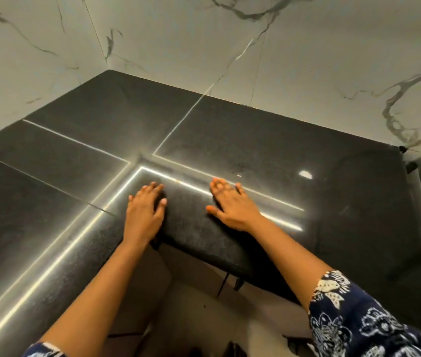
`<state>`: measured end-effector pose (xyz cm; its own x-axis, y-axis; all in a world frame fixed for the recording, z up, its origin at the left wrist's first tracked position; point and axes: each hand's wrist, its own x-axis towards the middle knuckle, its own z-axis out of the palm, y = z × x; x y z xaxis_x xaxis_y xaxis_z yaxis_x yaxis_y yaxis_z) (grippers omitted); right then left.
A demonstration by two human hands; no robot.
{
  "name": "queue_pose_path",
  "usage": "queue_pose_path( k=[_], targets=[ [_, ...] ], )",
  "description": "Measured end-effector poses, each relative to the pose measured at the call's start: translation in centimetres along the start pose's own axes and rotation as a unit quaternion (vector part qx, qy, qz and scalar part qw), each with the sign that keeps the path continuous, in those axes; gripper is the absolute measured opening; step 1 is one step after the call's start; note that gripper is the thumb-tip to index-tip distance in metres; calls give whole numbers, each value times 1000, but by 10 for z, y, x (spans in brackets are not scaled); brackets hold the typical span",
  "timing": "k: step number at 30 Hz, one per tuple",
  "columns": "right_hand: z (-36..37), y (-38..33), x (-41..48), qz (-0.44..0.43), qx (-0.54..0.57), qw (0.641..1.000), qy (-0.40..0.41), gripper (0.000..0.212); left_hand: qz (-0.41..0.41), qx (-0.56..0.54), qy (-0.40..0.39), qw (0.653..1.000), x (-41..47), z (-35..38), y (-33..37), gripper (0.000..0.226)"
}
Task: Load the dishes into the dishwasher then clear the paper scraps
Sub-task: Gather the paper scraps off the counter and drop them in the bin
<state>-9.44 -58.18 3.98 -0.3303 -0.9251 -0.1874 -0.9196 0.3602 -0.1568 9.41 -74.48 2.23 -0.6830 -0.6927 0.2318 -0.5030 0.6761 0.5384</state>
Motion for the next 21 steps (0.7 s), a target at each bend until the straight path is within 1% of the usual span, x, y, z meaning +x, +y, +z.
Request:
queue_pose_path(
  k=[1, 3, 5, 6, 7, 8, 9, 10, 11, 12, 13, 14, 15, 16, 17, 18, 19, 20, 21],
  targets=[
    [3, -10, -4, -40, -17, 999, -6, 80, -20, 25, -23, 999, -2, -3, -6, 56],
    [9, -26, -26, -129, -35, 991, -8, 88, -2, 78, -58, 995, -12, -4, -12, 63],
    [14, -37, -56, -227, -42, 973, -15, 82, 31, 129, -68, 989, -23, -4, -9, 72],
    [15, -40, -70, -269, -24, 962, -31, 78, 36, 144, -72, 986, -26, -3, -7, 76],
    [14, -40, -86, -297, 18, 953, -55, 75, 31, 154, -79, 984, -28, -1, -6, 78],
    [15, -36, -99, -300, 82, 947, -77, 73, 21, 161, -89, 983, -29, 0, -5, 79],
    [15, -27, -109, -276, 150, 946, -73, 73, 6, 163, -100, 981, -30, 2, -2, 79],
    [15, -15, -115, -227, 194, 954, -36, 72, -8, 159, -108, 981, -31, 5, 3, 78],
    [16, 0, -116, -152, 195, 969, 18, 72, -8, 154, -112, 982, -33, 9, 10, 75],
    [17, 17, -116, -54, 160, 984, 65, 72, 17, 150, -116, 982, -38, 13, 20, 72],
    [17, 32, -115, 61, 103, 989, 84, 72, 62, 146, -130, 979, -42, 17, 33, 68],
    [17, 44, -115, 163, 47, 983, 73, 73, 125, 144, -154, 969, -47, 22, 47, 63],
    [17, 48, -116, 208, 18, 977, 53, 74, 202, 146, -176, 952, -51, 29, 58, 60],
    [18, 48, -118, 185, 11, 982, 35, 77, 280, 146, -199, 928, -53, 35, 68, 60],
    [18, 46, -125, 119, 24, 992, 20, 79, 339, 123, -235, 903, -52, 39, 80, 62],
    [16, 44, -132, 48, 59, 997, 5, 76, 364, 78, -262, 890, -50, 40, 89, 64],
    [13, 45, -143, 7, 109, 994, 4, 70, 339, 33, -288, 895, -44, 42, 98, 64],
    [12, 52, -153, 9, 151, 988, 22, 65, 294, 1, -260, 920, -38, 46, 104, 63],
    [12, 62, -158, 54, 162, 983, 62, 63, 238, 9, -200, 950, -32, 50, 107, 61]
  ],
)
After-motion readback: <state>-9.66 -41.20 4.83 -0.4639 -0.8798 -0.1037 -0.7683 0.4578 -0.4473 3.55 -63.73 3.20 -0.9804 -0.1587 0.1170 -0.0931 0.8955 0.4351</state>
